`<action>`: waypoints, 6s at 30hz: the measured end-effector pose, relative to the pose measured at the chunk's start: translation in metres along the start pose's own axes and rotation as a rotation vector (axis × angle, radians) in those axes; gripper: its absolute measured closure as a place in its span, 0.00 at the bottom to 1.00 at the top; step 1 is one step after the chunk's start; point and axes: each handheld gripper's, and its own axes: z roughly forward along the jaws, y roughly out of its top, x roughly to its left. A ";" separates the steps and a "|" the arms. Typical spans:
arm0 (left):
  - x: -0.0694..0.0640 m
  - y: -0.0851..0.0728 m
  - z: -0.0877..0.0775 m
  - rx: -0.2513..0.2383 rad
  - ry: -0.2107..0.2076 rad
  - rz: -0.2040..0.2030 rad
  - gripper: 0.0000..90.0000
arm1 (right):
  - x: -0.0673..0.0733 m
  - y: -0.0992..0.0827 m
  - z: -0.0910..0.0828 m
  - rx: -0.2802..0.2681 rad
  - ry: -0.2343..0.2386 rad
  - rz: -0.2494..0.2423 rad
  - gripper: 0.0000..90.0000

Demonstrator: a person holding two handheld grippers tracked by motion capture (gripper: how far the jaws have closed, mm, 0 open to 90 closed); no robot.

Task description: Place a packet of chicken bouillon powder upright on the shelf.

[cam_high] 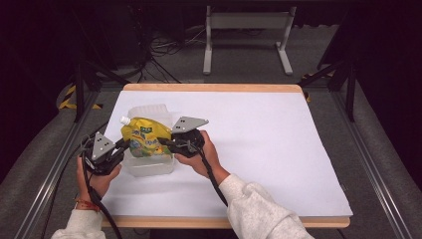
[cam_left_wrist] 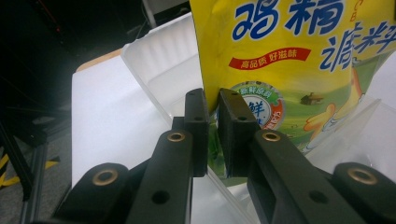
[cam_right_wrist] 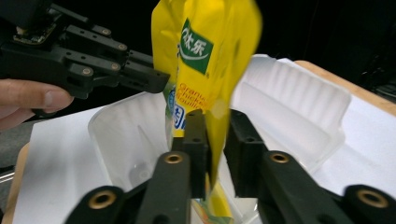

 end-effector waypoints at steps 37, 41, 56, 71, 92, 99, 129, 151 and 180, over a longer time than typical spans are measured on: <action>-0.020 0.014 -0.029 -0.111 -0.045 -0.001 0.87 | -0.004 0.019 -0.044 0.024 -0.062 -0.071 0.73; -0.028 0.013 -0.027 -0.101 -0.047 0.028 0.83 | -0.007 0.020 -0.054 0.024 -0.071 -0.083 0.72; -0.058 0.019 -0.022 -0.089 -0.123 0.092 0.73 | -0.025 0.008 -0.089 0.099 -0.164 -0.133 0.69; -0.089 0.015 -0.020 -0.075 -0.175 0.150 0.48 | -0.039 -0.007 -0.122 0.182 -0.264 -0.201 0.58; -0.115 -0.002 -0.020 -0.056 -0.259 0.173 0.28 | -0.054 -0.041 -0.154 0.297 -0.322 -0.202 0.39; -0.125 -0.010 -0.013 -0.007 -0.291 0.195 0.25 | -0.058 -0.056 -0.164 0.338 -0.357 -0.202 0.33; -0.135 -0.020 0.004 0.096 -0.338 0.246 0.21 | -0.066 -0.139 -0.238 0.368 -0.486 -0.123 0.23; -0.128 -0.027 0.004 0.120 -0.358 0.228 0.19 | -0.062 -0.195 -0.292 0.329 -0.567 -0.026 0.20; -0.120 -0.032 0.008 0.123 -0.373 0.215 0.19 | -0.052 -0.232 -0.347 0.199 -0.673 0.169 0.18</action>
